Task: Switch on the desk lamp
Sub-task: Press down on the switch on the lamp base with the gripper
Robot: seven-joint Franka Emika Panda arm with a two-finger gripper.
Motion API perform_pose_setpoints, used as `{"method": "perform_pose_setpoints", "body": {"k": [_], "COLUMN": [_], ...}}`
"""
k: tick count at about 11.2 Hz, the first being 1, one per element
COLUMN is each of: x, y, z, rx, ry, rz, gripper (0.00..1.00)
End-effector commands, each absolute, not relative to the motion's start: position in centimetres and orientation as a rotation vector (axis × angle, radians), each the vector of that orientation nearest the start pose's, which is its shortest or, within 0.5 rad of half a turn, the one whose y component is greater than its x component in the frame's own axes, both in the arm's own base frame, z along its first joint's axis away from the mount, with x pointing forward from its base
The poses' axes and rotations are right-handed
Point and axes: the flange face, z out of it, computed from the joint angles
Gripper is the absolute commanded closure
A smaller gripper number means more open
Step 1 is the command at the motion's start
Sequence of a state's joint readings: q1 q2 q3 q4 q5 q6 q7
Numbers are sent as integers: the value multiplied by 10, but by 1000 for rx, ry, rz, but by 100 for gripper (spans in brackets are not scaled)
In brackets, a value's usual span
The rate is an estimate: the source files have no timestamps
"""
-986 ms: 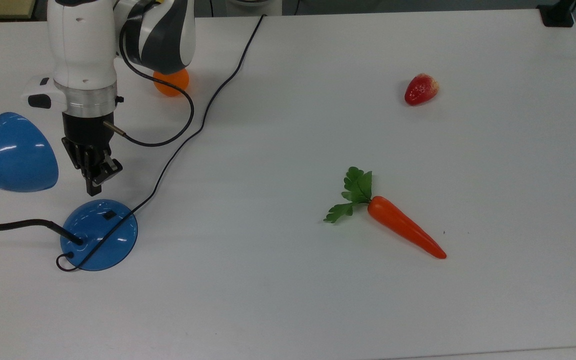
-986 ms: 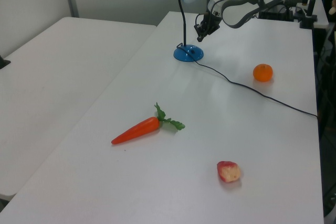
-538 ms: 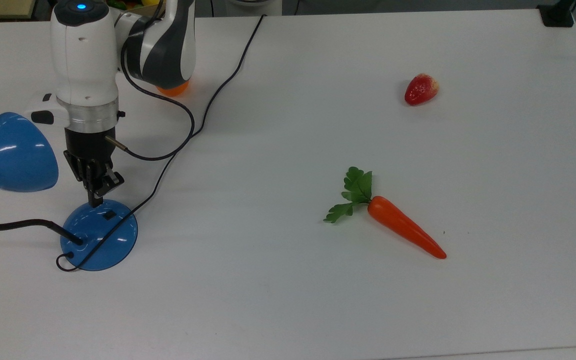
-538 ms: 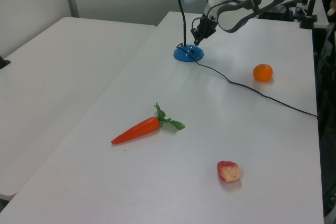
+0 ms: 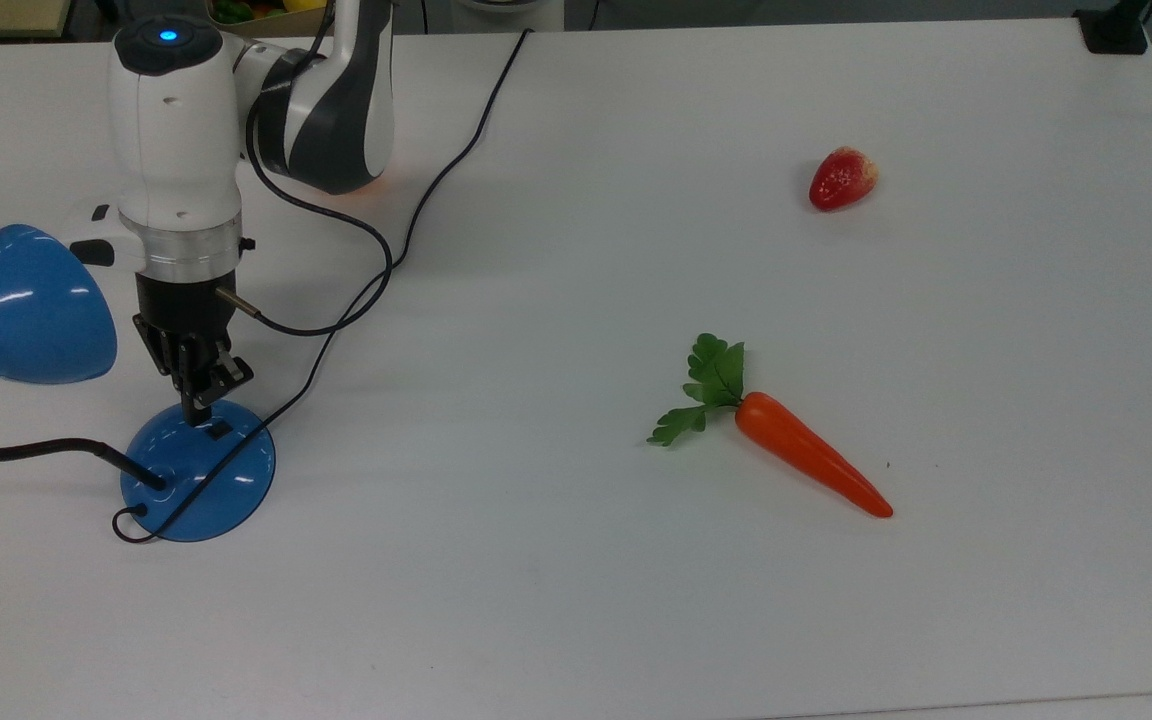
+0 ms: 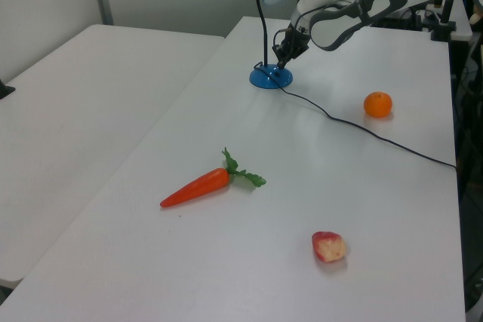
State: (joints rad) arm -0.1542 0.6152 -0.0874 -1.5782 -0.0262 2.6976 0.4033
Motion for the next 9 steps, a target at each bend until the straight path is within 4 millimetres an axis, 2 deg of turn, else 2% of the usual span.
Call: {"method": "perform_pose_setpoints", "body": {"k": [1, 8, 9], "x": [731, 731, 732], "y": [-154, -155, -155], "z": [332, 328, 323], "rx": [-2921, -2925, -2931], "ry": [894, 894, 893], "rz": [-840, -836, -826], "gripper": [100, 100, 100]}}
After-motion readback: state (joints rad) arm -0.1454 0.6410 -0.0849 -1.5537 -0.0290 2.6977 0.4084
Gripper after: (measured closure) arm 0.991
